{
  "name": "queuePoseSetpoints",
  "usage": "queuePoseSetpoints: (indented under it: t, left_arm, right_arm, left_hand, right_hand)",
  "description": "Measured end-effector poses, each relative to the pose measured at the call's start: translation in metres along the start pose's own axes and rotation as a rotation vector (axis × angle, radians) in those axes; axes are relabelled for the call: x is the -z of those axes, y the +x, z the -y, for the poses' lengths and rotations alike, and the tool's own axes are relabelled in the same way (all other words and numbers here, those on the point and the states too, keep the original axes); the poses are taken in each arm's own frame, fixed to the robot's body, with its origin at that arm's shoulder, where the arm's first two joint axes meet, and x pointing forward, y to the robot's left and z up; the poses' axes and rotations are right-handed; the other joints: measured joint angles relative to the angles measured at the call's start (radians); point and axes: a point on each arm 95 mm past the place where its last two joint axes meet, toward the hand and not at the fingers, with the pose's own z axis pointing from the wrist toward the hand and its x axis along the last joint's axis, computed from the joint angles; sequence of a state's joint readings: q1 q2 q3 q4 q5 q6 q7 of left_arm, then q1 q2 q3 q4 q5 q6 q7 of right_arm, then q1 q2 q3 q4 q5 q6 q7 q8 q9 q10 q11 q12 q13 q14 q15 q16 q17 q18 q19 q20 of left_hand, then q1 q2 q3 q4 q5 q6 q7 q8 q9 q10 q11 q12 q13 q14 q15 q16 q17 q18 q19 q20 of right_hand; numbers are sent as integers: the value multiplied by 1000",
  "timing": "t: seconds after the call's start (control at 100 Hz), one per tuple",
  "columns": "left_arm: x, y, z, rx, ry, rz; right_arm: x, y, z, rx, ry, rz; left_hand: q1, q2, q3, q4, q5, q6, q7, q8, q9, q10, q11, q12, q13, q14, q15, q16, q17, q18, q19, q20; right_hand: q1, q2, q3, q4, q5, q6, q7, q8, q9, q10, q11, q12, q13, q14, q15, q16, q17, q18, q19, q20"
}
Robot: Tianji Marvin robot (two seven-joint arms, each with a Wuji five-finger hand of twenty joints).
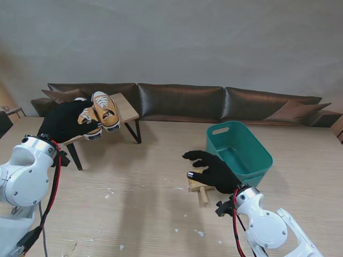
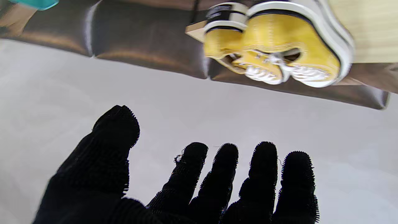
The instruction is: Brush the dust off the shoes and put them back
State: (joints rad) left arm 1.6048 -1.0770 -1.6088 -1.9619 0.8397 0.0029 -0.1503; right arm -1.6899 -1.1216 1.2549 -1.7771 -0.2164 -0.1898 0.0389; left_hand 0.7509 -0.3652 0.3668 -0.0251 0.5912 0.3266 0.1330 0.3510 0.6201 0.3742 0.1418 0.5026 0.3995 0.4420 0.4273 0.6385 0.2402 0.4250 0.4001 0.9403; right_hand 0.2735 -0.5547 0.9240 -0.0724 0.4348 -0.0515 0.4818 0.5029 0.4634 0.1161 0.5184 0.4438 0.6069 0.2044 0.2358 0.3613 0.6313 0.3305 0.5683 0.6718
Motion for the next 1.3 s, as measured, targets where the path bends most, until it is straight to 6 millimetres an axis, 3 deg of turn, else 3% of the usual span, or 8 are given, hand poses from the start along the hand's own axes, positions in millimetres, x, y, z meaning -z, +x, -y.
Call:
queuePoseSetpoints:
  t: [0.05,0.08,0.21,0.3,0.42,0.53,0.71,1.3]
  left_arm:
    - [-1,-4,1,-48,-11,16]
    - [-2,-6,1,-72,-15,23]
    - [-9,-15,1,-134,-38,52]
    - [-14,-20,0,-197,-64,70]
    - [-21,-23,-5,-242,-117,85]
    - [-27,-25,-9,-278,-177,99]
    - [-36,-26,-16,-313,-236,114]
    - [-39,-38,-33,-389,-261,209]
  right_arm:
    - [0,0,0,-2,1,0]
    - [0,0,0,-2,1,0]
    - [0,0,0,-3,1,1]
    - [-1,-1,0,-3,3,2]
    - [-1,-1,0,-6,6,4]
    - [-1,-1,0,-9,10,5]
    - [-1,-1,-1,-13,12,7]
    - [-1,-1,3,-20,34,10]
  left_hand:
    - [0,-10,0,0,11,0,4,0,0,6,20,64,0,0,91,74,-16,-12,127,90]
    - [-1,-10,2,0,12,0,4,0,0,9,26,116,0,0,145,117,-46,-25,250,107]
    - [-31,-30,13,0,24,0,9,-1,13,13,103,342,0,-21,410,300,-114,-75,753,59]
    - [-51,-33,15,0,39,-14,13,-1,13,13,211,514,1,-59,573,394,-91,-99,883,62]
    - [-70,-62,15,0,44,-41,13,-1,9,-2,341,649,4,-101,686,446,-53,-126,930,134]
    - [-62,-74,22,0,33,-76,13,-1,-13,-15,401,678,3,-115,708,456,-51,-140,931,151]
    - [-100,-74,23,0,31,-135,13,-1,-58,-23,411,689,0,-126,709,456,-65,-154,931,153]
    - [-97,-74,35,-1,-28,-122,-3,-1,-71,-29,420,690,-1,-128,709,456,-68,-162,931,153]
  right_hand:
    - [0,0,0,0,0,0,0,0,0,0,0,0,0,0,0,0,0,0,0,0]
    - [0,0,0,0,0,0,0,0,4,0,0,0,0,1,0,0,0,0,0,0]
    - [0,0,0,0,0,1,0,0,12,0,0,0,0,3,0,0,0,0,0,0]
    - [0,0,0,0,0,1,0,0,12,0,0,0,0,3,0,0,0,0,0,0]
    - [0,0,0,0,0,1,0,0,12,0,0,0,9,4,0,0,0,0,0,0]
    - [0,0,0,0,0,2,0,0,12,0,0,0,9,5,0,0,0,0,0,0]
    - [0,0,0,0,0,2,0,0,13,0,0,0,9,8,0,0,0,0,0,0]
    - [-1,14,0,0,0,10,0,-1,25,0,0,0,9,9,0,0,0,0,0,0]
